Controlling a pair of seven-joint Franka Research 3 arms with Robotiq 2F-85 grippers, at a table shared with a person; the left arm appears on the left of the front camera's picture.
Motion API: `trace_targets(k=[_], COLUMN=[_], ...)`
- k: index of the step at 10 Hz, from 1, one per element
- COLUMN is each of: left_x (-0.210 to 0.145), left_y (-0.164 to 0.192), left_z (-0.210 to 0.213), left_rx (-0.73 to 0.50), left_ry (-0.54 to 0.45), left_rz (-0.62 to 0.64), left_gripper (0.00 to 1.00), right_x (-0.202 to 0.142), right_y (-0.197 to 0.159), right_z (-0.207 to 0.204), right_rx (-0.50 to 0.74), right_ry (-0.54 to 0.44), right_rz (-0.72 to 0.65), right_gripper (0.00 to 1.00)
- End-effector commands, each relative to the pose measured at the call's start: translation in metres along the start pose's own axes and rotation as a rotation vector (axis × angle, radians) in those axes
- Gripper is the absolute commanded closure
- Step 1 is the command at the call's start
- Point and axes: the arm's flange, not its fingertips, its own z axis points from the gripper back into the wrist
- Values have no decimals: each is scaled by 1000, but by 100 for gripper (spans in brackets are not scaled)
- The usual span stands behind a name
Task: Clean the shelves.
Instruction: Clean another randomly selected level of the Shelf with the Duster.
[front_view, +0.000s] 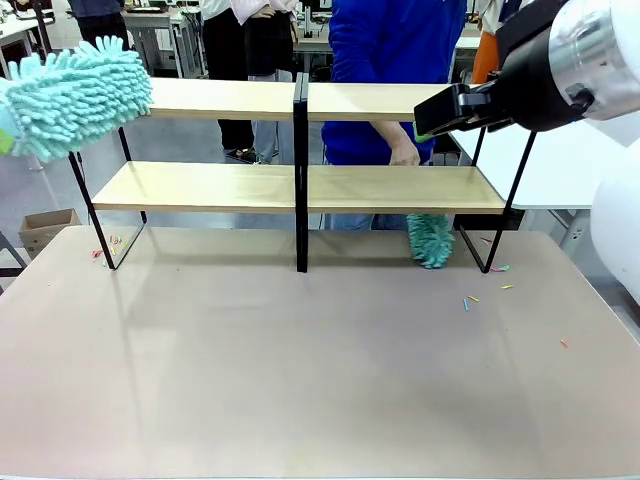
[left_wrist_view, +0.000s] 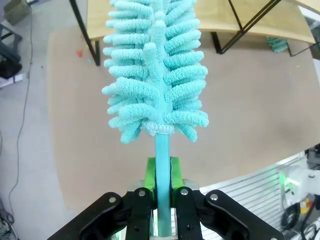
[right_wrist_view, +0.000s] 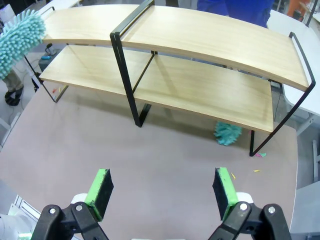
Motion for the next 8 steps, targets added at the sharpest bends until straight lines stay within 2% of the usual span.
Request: trace_targets(k=[1, 2, 4, 8], left_x=[24, 33, 47, 53], left_y=[3, 4, 8, 14], left_z=[-8, -12, -20, -30], left_rx=[-20, -53, -33, 36], left_ry=[-31, -51, -46, 59], left_rz=[-64, -84, -37, 16], left_gripper=[87, 87, 87, 87], right_x=[0, 0, 0, 0], right_y=[0, 0, 0, 0], right_z=[-1, -1, -1, -1], right_rx=[5, 5, 5, 5], right_ry=[0, 0, 0, 0], right_rz=[-4, -4, -4, -4], right_gripper=[0, 0, 0, 0])
